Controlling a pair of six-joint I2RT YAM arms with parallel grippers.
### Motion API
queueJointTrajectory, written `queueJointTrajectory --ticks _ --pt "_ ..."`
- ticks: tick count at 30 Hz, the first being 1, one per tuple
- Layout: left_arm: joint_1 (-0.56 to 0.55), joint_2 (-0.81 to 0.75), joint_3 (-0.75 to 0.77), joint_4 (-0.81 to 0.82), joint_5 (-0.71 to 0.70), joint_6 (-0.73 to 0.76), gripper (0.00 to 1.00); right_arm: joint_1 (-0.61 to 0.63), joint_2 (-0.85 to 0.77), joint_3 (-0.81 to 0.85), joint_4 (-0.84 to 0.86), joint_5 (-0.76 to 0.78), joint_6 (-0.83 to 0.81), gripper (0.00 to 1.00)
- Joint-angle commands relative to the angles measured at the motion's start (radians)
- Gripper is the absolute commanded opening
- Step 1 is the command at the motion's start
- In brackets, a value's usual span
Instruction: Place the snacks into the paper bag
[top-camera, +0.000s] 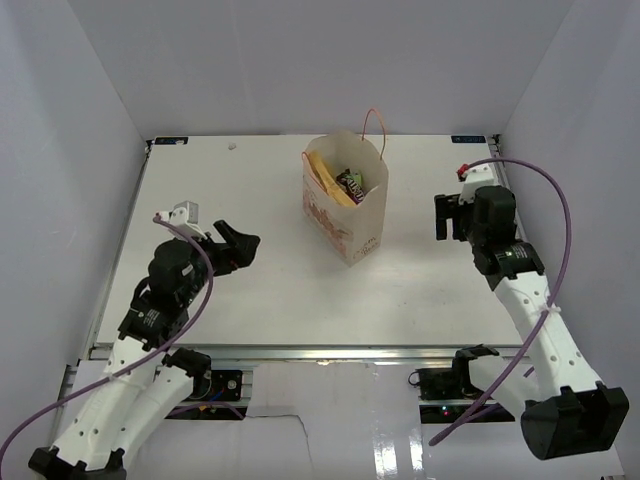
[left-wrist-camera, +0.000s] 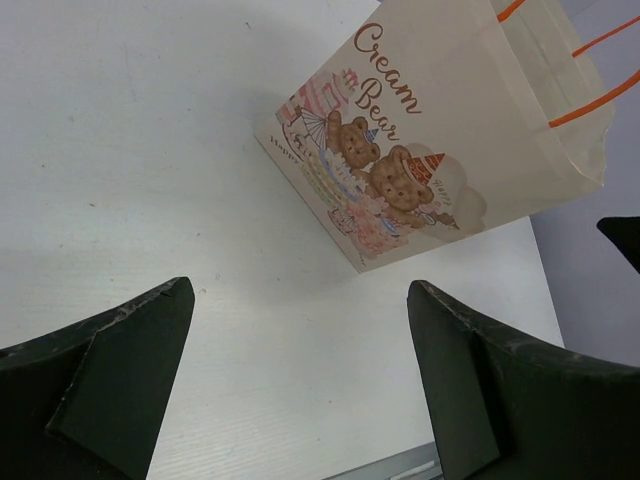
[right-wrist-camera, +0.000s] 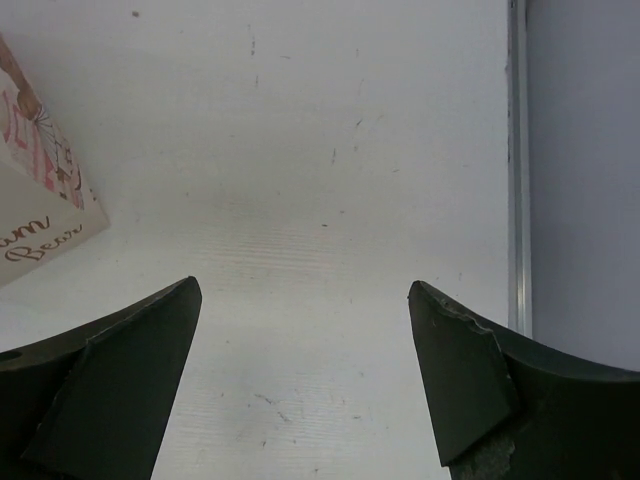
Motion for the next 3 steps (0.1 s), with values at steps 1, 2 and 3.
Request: queueJointTrajectory --ticks 1,2,3 --pt "-0.003 0.015 0.036 0.001 0.008 0.022 0.98 -0.008 -0.038 0.020 0.032 0.067 -0.006 0.90" --pt "-0.003 0.017 0.034 0.002 0.013 0.022 0.98 -0.009 -0.038 0.020 0.032 0.064 -0.010 0.90" --pt "-0.003 0.020 0.033 0.002 0.019 0.023 0.98 -0.011 -0.038 0.020 0.029 0.050 -0.015 0.90"
